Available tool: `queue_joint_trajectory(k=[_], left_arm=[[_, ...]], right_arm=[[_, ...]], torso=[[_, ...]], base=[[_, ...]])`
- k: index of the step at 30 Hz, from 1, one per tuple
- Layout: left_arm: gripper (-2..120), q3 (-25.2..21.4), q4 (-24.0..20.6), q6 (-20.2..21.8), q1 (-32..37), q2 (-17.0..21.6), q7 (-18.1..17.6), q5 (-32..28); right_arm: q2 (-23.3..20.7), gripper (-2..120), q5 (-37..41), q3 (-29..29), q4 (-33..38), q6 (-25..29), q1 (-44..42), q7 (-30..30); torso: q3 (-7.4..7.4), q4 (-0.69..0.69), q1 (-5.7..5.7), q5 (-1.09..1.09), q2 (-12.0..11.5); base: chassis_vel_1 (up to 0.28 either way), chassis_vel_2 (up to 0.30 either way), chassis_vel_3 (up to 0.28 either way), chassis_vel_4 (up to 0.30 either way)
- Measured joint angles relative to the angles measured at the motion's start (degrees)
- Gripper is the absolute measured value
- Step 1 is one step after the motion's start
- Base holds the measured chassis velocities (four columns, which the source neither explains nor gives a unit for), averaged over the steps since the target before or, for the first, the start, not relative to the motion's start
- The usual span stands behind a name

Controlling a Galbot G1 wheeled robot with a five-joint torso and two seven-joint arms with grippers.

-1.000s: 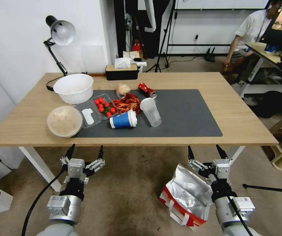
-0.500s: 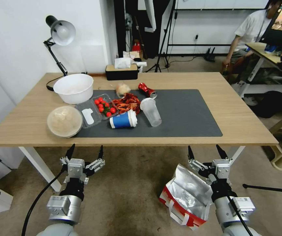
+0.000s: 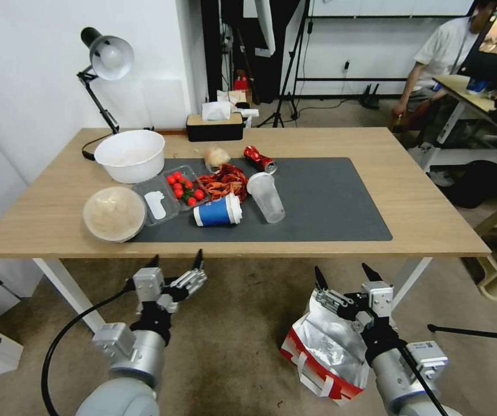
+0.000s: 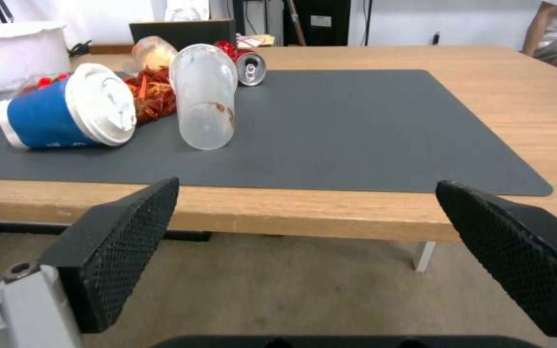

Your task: Pick up the food delivery bag from the floor and place it on the table.

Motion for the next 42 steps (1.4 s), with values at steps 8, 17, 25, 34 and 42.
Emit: queue_joint_trajectory(k=[8,17,25,34,42], left_arm=[[100,-0.2,0.0,-2.4,0.4,0.3,-0.6,-1.9],[100,-0.3,0.5,-3.5,0.7,0.2,-1.2,-2.0],[100,-0.3,0.1,-3.4,0.7,0.3,-2.0,-2.4],[100,-0.4,0.1,-3.4,0.7,0.2,-2.1,-2.2],[100,-0.5,0.3,-3.4,0.6,0.3,-2.0,-1.9]], right_arm=[[0.2,100,-1.2,-0.4,0.0,1.0,-0.2,-0.2],[0.2,100,-1.6,-0.5,-0.3,1.6,-0.2,-0.4],[0.2,100,-1.6,-0.6,-0.6,1.9,-0.2,-0.4],[0.2,100,-1.5,-0.8,-0.9,1.9,0.0,-0.5],[0.2,100,-1.5,-0.8,-1.0,1.9,0.2,-0.4]], torso=[[0.00,0.01,0.00,0.00,0.0],[0.00,0.01,0.00,0.00,0.0],[-0.82,0.01,-0.69,0.00,-1.5],[-2.41,0.01,-1.89,0.00,-4.3],[-3.69,0.00,-2.93,0.00,-6.6]], base=[[0.000,0.000,0.000,0.000],[0.000,0.000,0.000,0.000],[0.000,0.000,0.000,0.000],[0.000,0.000,0.000,0.000],[0.000,0.000,0.000,0.000]])
